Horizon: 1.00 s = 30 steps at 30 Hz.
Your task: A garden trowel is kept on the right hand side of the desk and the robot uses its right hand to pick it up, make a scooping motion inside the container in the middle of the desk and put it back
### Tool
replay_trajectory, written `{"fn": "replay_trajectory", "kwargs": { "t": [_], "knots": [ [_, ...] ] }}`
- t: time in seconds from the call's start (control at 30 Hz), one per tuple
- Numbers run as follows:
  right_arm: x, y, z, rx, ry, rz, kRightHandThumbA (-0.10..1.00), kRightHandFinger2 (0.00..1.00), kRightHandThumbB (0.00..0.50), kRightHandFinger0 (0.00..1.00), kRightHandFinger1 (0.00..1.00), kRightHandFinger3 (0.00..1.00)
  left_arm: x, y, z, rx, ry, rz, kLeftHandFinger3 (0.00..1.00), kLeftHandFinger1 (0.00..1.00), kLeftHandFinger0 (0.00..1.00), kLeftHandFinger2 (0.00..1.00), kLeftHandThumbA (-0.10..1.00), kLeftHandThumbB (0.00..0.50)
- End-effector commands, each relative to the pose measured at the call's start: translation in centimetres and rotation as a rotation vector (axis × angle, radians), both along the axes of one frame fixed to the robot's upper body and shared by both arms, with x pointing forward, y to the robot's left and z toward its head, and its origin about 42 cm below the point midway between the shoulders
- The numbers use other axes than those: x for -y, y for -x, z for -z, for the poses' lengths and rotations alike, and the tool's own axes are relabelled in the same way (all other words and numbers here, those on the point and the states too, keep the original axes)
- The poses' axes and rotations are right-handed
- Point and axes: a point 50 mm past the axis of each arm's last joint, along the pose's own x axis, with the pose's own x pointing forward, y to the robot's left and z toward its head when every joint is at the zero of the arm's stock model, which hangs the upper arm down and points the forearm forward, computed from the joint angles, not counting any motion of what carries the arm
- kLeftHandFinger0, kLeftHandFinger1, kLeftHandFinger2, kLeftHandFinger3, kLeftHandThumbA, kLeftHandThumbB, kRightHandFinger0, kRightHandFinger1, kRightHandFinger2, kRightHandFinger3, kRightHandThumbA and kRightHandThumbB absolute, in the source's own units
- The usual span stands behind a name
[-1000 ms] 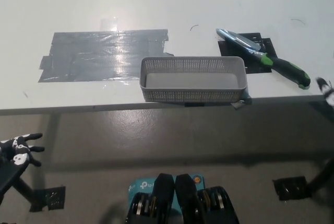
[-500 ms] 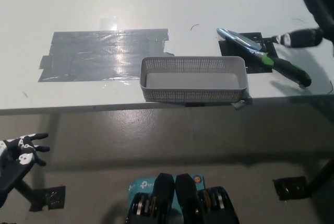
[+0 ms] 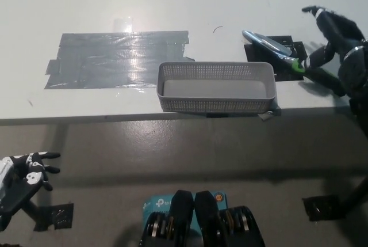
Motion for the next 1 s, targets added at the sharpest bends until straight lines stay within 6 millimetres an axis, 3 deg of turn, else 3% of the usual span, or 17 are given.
{"fn": "replay_trajectory", "kwargs": {
  "t": [0.0, 0.43, 0.57, 0.73, 0.77, 0.83, 0.87, 0.9, 0.97],
  "knots": [
    [0.4, -0.4, 0.3, -0.019, 0.010, 0.034, 1.00, 1.00, 0.500, 1.00, 1.00, 1.00, -0.5, -0.1, -1.2, 0.004, -0.058, 0.043, 0.79, 0.56, 0.40, 0.67, -0.10, 0.211],
    [2.9, -0.5, 6.4, -0.240, 0.014, 0.150, 1.00, 1.00, 0.500, 1.00, 1.00, 1.00, -0.3, 0.0, -1.0, -0.019, -0.076, 0.081, 0.81, 0.54, 0.43, 0.65, -0.10, 0.203],
    [3.1, -0.6, 7.3, -0.268, 0.001, 0.175, 1.00, 1.00, 0.500, 1.00, 1.00, 1.00, -0.3, 0.1, -1.0, -0.021, -0.095, 0.084, 0.81, 0.54, 0.43, 0.64, -0.10, 0.202],
    [3.4, -1.6, 7.7, -0.281, -0.005, 0.204, 0.94, 1.00, 0.495, 1.00, 1.00, 1.00, -0.1, 0.2, -1.0, -0.023, -0.096, 0.091, 0.82, 0.54, 0.42, 0.64, -0.10, 0.159],
    [3.2, -1.8, 7.3, -0.275, -0.013, 0.199, 0.94, 1.00, 0.481, 1.00, 1.00, 1.00, -0.1, 0.2, -1.0, -0.023, -0.093, 0.092, 0.82, 0.54, 0.43, 0.64, -0.10, 0.141],
    [2.5, -2.8, 5.8, -0.247, -0.064, 0.181, 0.86, 1.00, 0.332, 1.00, 1.00, 1.00, 0.2, 0.1, -1.1, -0.017, -0.098, 0.100, 0.83, 0.54, 0.43, 0.65, -0.10, 0.093],
    [2.3, -2.9, 5.6, -0.232, -0.073, 0.170, 0.84, 1.00, 0.274, 1.00, 1.00, 1.00, 0.3, 0.1, -1.1, -0.016, -0.095, 0.103, 0.83, 0.54, 0.44, 0.65, -0.10, 0.079],
    [2.3, -3.1, 5.5, -0.225, -0.070, 0.164, 0.83, 1.00, 0.258, 1.00, 1.00, 1.00, 0.4, 0.1, -1.1, -0.016, -0.093, 0.106, 0.83, 0.54, 0.44, 0.65, -0.10, 0.075],
    [2.1, -3.4, 5.2, -0.236, -0.077, 0.131, 0.74, 1.00, 0.114, 1.00, 1.00, 1.00, 0.6, 0.0, -1.2, -0.015, -0.102, 0.117, 0.82, 0.55, 0.46, 0.66, -0.10, 0.062]
  ]
}}
